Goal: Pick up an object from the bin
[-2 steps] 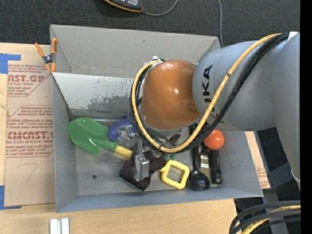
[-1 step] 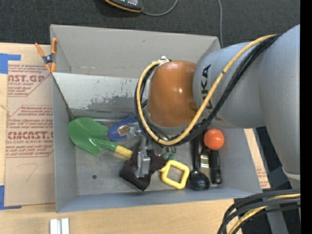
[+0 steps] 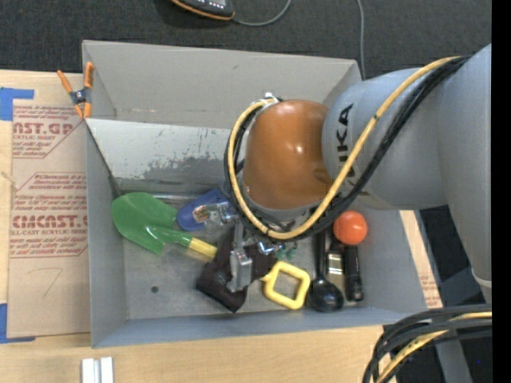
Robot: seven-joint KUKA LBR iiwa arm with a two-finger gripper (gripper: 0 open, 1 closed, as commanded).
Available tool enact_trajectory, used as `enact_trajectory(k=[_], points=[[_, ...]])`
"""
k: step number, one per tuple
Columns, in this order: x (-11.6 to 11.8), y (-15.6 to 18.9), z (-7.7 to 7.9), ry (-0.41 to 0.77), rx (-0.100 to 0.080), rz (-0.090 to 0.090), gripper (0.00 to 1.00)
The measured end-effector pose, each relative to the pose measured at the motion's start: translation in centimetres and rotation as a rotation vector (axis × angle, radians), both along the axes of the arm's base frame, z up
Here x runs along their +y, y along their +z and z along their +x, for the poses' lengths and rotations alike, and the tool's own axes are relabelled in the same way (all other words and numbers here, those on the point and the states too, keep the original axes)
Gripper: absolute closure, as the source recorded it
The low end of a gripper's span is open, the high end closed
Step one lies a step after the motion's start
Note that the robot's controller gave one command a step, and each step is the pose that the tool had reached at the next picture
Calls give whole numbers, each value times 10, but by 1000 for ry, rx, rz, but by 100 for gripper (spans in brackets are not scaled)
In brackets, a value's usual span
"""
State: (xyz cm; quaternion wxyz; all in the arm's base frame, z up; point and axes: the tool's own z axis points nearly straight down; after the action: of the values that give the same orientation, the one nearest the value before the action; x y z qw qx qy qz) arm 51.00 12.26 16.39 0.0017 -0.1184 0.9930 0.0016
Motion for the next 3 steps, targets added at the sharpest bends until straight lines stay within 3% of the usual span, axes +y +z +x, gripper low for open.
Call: enact_trajectory(k=[1, 2, 3], points=[[1, -42, 20, -149, 3, -1, 0], [-17, -44, -1, 375, -1, -1, 0], [5, -63, 26, -124, 1, 1, 100]])
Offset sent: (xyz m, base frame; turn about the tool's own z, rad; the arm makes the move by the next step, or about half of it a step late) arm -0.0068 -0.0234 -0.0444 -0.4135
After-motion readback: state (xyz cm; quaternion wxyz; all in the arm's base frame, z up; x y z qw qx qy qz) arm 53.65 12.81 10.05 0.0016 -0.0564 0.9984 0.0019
